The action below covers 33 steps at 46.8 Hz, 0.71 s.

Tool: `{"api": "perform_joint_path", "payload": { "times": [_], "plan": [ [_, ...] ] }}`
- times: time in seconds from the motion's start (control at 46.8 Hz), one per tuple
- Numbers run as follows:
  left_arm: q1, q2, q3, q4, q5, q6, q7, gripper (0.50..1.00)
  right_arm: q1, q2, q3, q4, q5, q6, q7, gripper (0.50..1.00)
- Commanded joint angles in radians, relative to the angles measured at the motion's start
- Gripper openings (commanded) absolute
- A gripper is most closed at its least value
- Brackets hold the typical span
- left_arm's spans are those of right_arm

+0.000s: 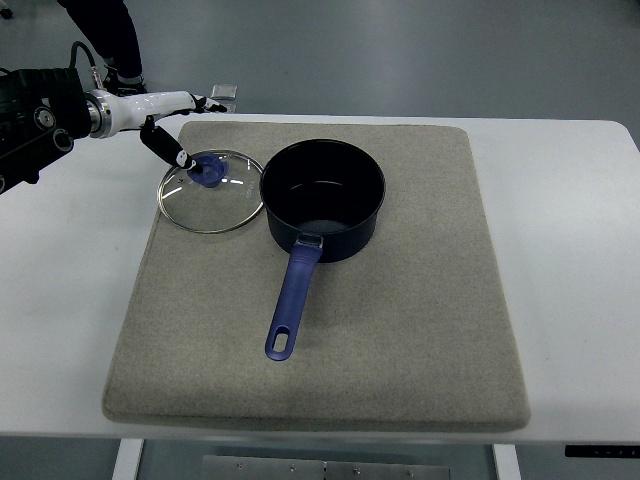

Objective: Open pot lid and place left with left hand

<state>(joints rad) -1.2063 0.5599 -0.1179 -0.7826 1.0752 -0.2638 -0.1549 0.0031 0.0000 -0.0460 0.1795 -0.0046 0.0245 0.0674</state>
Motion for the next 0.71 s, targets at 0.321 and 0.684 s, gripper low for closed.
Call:
{"api": "perform_joint_path", "payload": {
  "times": [0.321,0.684],
  "plan": [
    [0.027,0.003,-0.077,0.083,-0.648,-0.008,0.000,0.992,0.000,0.000,0.000,0.000,0.000,0.000,0.000,0.917],
    [0.151,0.008,-0.193,0.151,-1.068,-0.115,0.002,0.992,0.000,0.000,0.008,0.018,0.000,0.014,0.002,0.917]
  ]
}}
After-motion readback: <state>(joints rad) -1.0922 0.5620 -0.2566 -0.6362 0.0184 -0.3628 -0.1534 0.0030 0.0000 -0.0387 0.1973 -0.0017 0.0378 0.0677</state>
